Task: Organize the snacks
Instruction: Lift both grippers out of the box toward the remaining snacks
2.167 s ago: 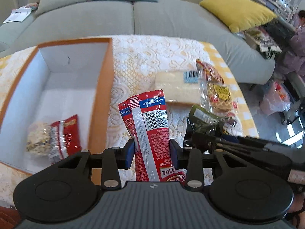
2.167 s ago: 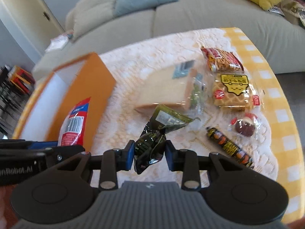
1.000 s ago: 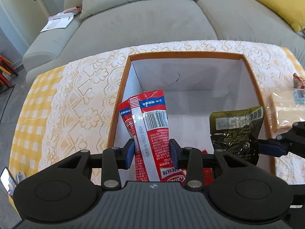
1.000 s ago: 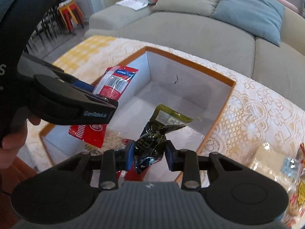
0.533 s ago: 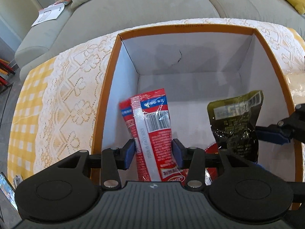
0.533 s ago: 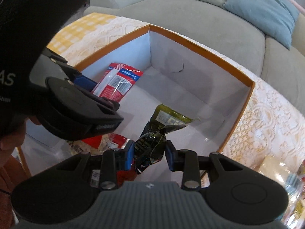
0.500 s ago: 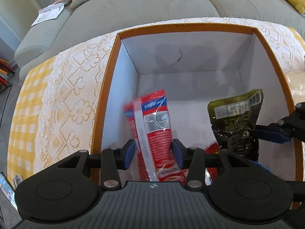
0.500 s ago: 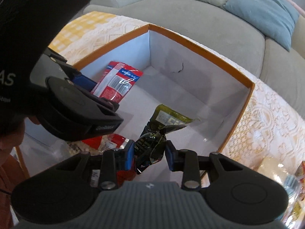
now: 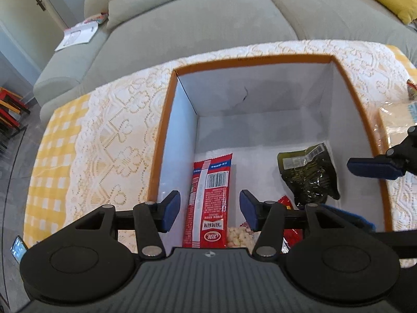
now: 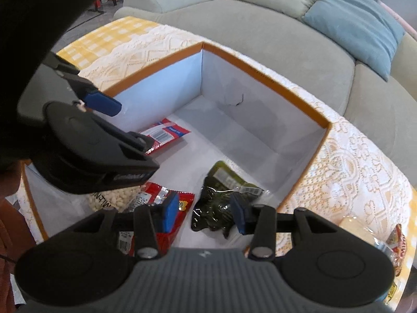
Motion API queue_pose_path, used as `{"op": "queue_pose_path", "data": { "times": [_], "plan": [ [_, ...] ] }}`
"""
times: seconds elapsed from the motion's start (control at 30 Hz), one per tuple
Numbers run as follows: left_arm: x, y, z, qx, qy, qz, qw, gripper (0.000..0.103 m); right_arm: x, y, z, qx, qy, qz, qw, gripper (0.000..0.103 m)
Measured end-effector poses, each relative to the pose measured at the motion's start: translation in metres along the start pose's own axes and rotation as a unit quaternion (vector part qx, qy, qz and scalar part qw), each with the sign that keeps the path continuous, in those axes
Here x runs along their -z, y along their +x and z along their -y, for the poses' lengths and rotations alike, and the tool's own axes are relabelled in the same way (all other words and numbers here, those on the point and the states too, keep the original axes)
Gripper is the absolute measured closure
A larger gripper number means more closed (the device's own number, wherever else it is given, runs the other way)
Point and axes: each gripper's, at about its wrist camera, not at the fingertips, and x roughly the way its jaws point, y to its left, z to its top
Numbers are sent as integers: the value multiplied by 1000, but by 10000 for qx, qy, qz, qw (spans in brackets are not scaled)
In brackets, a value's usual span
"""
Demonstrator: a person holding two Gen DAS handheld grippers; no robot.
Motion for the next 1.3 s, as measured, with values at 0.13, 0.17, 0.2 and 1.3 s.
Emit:
{"op": "queue_pose_path", "data": {
  "times": [0.13, 0.17, 0.2, 1.3],
  "plan": [
    [5, -24, 2, 86, -52, 240, 9997, 41, 10, -27, 7, -5, 154, 302, 9994, 60],
    [6, -30, 4, 120, -61, 310, 9994, 41, 13, -33, 8, -15, 202, 388, 9990, 60],
    [9, -38, 6, 161, -74, 387, 9991, 41, 18, -39, 10, -33, 243, 500, 9984, 60],
    [63, -89, 166, 1718, 401, 477, 9832, 41, 205, -103, 130, 752, 1516, 135, 9855, 50]
  ]
}}
